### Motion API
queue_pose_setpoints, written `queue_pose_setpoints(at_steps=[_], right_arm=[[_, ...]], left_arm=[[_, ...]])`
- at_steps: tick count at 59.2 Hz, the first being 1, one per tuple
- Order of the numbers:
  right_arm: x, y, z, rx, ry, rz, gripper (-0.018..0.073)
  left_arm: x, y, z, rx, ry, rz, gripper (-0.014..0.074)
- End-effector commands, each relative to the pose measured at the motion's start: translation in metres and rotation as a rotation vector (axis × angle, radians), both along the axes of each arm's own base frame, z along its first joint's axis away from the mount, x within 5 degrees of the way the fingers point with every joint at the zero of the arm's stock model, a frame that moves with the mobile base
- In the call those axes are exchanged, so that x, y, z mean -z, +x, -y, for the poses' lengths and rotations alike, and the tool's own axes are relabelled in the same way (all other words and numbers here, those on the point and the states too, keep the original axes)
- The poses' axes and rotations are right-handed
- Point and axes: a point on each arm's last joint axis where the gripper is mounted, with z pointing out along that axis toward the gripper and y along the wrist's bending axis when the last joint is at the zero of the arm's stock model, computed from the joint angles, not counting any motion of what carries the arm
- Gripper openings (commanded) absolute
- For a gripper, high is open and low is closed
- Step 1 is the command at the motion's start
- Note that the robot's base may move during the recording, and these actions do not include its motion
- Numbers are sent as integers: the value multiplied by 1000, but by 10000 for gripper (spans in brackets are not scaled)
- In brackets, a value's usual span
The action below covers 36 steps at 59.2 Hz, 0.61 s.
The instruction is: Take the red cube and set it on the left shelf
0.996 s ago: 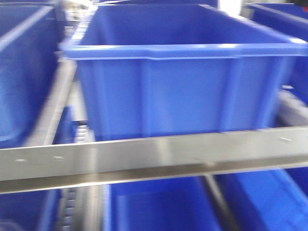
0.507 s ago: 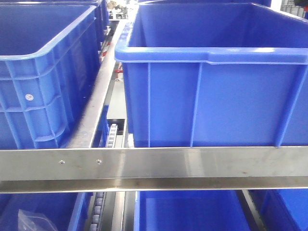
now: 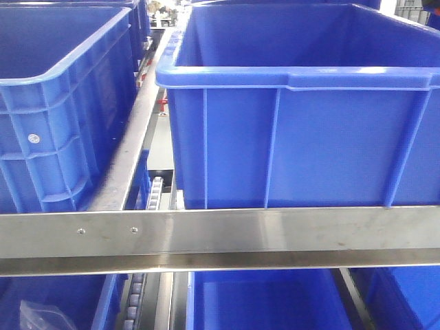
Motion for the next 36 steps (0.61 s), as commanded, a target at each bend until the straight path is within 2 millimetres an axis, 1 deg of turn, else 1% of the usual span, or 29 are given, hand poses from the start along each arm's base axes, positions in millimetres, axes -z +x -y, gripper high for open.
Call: queue_pose_setpoints(at_steps=[1, 36], right_arm=[[-18, 2, -1, -2, 44, 109, 56], [-21, 2, -1, -1, 59, 138, 56]], left_arm=[[-1, 0, 0, 5, -9, 80, 101], [-1, 0, 0, 5, -9, 80, 101]])
